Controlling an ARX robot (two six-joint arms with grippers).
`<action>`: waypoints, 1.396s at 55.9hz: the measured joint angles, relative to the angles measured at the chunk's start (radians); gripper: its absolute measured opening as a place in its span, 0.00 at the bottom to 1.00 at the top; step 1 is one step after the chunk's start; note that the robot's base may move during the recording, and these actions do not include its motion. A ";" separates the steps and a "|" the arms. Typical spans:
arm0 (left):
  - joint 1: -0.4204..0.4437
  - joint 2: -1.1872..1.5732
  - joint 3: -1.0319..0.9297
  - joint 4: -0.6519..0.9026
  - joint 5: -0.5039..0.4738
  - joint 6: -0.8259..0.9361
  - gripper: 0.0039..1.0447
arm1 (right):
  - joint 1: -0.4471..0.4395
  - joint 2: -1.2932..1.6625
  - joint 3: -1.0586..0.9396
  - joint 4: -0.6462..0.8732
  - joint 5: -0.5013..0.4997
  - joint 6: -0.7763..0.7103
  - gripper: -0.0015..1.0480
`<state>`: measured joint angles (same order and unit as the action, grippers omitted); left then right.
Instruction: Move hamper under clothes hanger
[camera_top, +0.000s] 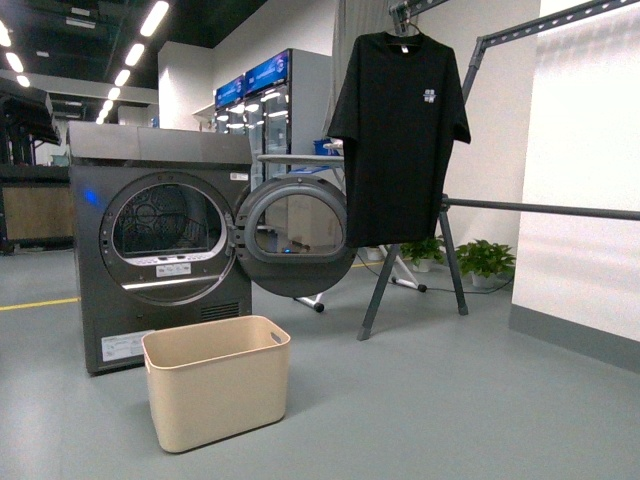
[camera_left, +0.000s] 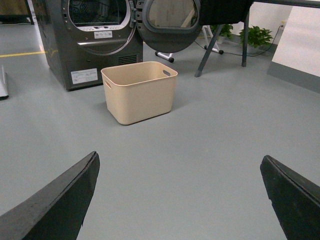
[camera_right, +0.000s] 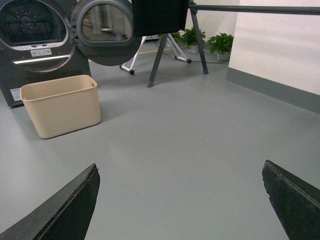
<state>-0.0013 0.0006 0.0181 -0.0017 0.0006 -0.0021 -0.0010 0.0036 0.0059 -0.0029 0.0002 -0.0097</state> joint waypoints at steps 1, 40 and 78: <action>0.000 0.000 0.000 0.000 0.000 0.000 0.94 | 0.000 0.000 0.000 0.000 -0.002 0.000 0.92; 0.000 0.000 0.000 0.000 0.000 0.000 0.94 | 0.000 0.000 0.000 0.000 -0.001 0.000 0.92; 0.000 -0.001 0.000 0.000 0.000 0.000 0.94 | 0.000 0.000 0.000 0.000 -0.002 0.000 0.92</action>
<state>-0.0013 -0.0002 0.0181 -0.0017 0.0002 -0.0021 -0.0006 0.0036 0.0059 -0.0029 -0.0017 -0.0097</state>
